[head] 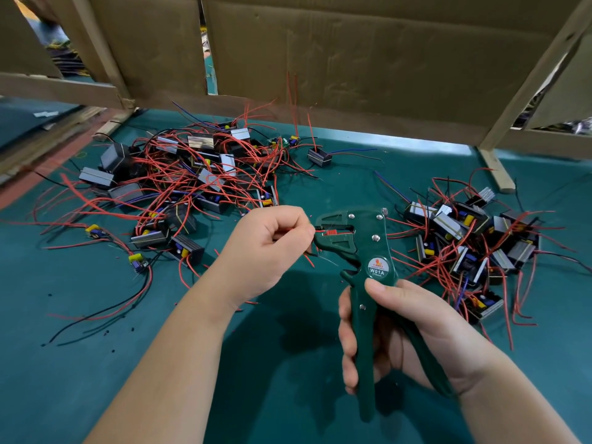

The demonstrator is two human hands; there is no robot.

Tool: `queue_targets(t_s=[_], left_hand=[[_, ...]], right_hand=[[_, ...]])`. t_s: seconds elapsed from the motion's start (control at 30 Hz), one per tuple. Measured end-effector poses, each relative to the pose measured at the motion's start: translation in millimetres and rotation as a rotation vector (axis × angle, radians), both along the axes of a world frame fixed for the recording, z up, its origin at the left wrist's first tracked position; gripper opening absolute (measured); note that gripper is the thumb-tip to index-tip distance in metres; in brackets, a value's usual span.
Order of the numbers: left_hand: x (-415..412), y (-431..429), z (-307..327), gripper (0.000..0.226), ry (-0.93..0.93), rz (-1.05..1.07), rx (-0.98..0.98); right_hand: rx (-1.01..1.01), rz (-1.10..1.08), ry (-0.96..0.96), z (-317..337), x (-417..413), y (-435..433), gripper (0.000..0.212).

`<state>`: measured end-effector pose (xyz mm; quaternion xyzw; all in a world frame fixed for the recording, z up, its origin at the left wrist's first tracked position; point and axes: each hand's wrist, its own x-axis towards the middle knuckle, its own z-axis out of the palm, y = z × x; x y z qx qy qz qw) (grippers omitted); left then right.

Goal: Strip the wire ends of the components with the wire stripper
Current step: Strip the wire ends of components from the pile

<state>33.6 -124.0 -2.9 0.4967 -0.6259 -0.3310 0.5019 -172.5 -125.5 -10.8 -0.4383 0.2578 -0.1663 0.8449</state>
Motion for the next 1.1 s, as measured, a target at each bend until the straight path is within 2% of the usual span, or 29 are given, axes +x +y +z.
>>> queue_targets(t_s=[0.33,0.47,0.63,0.77,0.97,1.1], left_hand=[[3.0,-2.0,-4.5,0.027,-0.018,-0.016,0.010],[6.5,-6.6,-10.4,0.025,0.095,0.008,0.127],[9.2,-9.0,-20.5,0.035,-0.122,0.083,0.140],[7.2,-10.2,-25.3,0.026,-0.271,0.096,0.153],[17.0,-12.2,-24.6,0.019,-0.284,0.143,0.170],[14.2,-11.3,-23.1,0.022,-0.251,0.121,0.156]], right_hand=[[0.009,-0.031,0.020,-2.5,3.1,1.6,0.044],[0.031,-0.107,0.051,-1.7,7.1,3.0,0.048],[0.064,-0.332,0.168,-4.6,20.1,8.9,0.043],[0.051,-0.378,0.201,-4.0,21.3,3.6,0.046],[0.103,-0.372,0.064,-0.5,6.6,-5.9,0.036],[0.115,-0.392,0.068,0.2,2.3,-7.7,0.033]])
